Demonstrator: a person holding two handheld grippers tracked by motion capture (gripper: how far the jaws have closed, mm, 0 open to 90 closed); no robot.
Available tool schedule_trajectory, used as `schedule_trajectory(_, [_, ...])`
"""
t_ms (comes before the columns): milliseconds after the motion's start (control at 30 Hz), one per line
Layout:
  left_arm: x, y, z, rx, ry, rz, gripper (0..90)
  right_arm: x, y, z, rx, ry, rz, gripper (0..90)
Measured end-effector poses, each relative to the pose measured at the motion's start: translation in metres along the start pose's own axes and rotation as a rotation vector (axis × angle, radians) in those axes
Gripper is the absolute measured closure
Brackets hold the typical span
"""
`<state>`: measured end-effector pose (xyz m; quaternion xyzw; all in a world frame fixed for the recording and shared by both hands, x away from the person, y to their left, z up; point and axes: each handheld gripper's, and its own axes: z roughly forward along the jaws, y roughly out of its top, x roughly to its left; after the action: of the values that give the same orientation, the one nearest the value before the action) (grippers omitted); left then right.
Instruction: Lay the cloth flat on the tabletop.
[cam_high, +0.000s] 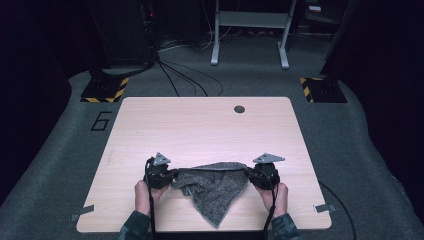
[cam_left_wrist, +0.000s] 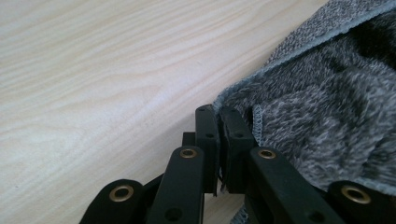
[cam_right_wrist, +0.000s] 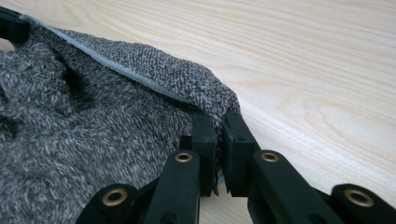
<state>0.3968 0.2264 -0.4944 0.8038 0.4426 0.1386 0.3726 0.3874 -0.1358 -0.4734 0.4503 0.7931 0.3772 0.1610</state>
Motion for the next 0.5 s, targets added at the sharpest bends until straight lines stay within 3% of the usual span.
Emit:
schedule_trajectory(300, [0.007, 0.014, -0.004, 0.0, 0.005, 0.024, 87.0, -0.003, 0.01, -0.001, -0.009, -0.005, -0.002, 85.5])
schedule_trajectory(333, [0.008, 0.016, -0.004, 0.006, 0.01, 0.038, 87.0, -0.004, 0.012, 0.0, -0.005, -0.005, 0.001, 85.4])
schedule_trajectory(500, [0.018, 0.029, 0.005, 0.021, 0.002, 0.032, 86.8, -0.016, 0.021, 0.014, 0.027, 0.014, 0.025, 85.8])
